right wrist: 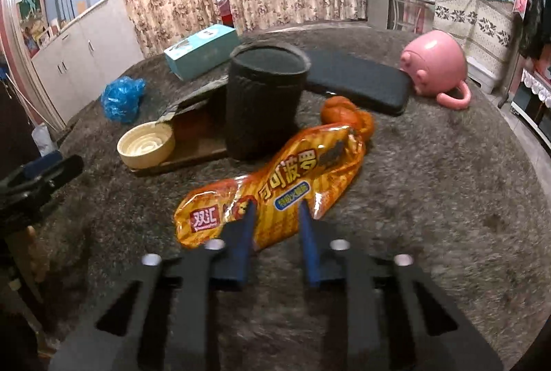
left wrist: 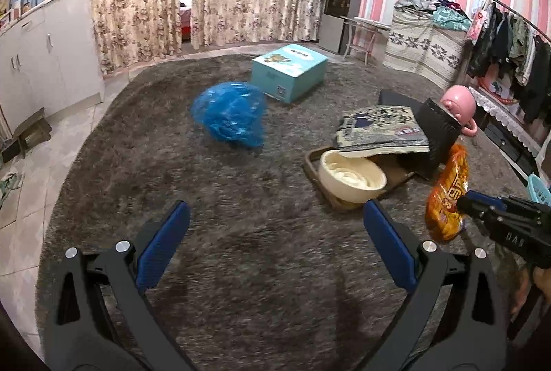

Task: Collect trash
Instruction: 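Grasp the orange snack bag with the right gripper while the left gripper grasps the cream bowl, then carry the orange snack bag over the blue basket with the right gripper, then open the right gripper to drop the snack bag while the left drops the cream bowl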

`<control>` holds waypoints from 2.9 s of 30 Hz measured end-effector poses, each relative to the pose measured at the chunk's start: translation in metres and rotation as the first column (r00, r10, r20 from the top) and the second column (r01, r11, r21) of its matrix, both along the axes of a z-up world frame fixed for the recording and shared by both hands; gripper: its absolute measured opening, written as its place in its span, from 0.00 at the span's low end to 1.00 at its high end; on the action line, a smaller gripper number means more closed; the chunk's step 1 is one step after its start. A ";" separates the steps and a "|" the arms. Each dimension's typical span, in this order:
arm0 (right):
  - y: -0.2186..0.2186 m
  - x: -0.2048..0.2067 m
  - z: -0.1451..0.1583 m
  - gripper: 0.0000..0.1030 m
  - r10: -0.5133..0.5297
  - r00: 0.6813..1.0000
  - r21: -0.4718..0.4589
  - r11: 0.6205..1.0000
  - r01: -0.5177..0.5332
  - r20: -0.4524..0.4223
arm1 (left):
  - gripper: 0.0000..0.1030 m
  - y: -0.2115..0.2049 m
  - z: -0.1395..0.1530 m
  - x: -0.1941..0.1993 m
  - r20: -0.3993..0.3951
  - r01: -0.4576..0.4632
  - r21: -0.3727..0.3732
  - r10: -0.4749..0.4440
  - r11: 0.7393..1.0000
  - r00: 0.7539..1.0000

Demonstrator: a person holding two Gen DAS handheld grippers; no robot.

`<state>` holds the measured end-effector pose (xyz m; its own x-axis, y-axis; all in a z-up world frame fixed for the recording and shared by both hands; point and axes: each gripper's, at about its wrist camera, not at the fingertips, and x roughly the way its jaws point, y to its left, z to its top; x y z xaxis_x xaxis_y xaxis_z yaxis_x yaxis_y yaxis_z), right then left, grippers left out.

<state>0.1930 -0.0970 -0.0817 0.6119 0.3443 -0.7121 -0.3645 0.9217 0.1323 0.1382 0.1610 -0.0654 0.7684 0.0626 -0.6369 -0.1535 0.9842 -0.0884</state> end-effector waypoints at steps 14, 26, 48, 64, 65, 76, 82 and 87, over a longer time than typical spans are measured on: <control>-0.079 -0.005 0.030 0.05 -0.150 0.986 0.002 0.989 0.150 0.069 | 0.81 -0.045 -0.017 0.052 -0.083 0.075 -0.012 -0.075 0.997 0.994; -0.112 -0.011 0.043 0.05 -0.201 0.975 0.047 0.979 0.197 0.098 | 0.59 -0.040 -0.017 0.057 -0.098 0.061 -0.064 -0.067 0.996 0.993; -0.184 -0.044 0.066 0.05 -0.305 0.938 0.073 0.952 0.297 0.164 | 0.59 -0.153 0.061 0.044 0.113 0.210 -0.004 -0.209 0.978 0.971; -0.315 -0.087 0.090 0.05 -0.590 0.772 0.024 0.798 0.603 0.237 | 0.59 -0.331 0.076 0.066 0.195 0.492 0.022 -0.486 0.871 0.852; -0.328 -0.091 0.089 0.05 -0.613 0.755 0.026 0.780 0.626 0.233 | 0.59 -0.340 0.076 0.066 0.197 0.505 0.024 -0.499 0.863 0.844; -0.398 -0.104 0.066 0.05 -0.736 0.651 0.035 0.667 0.744 0.186 | 0.59 -0.445 0.060 0.056 0.164 0.659 0.041 -0.656 0.751 0.737; -0.416 -0.099 0.054 0.05 -0.757 0.637 0.051 0.649 0.759 0.147 | 0.59 -0.503 0.038 0.058 0.132 0.727 0.033 -0.724 0.686 0.677; -0.427 -0.097 0.046 0.05 -0.773 0.623 0.045 0.632 0.774 0.120 | 0.59 -0.540 0.015 0.065 0.080 0.763 0.043 -0.763 0.645 0.641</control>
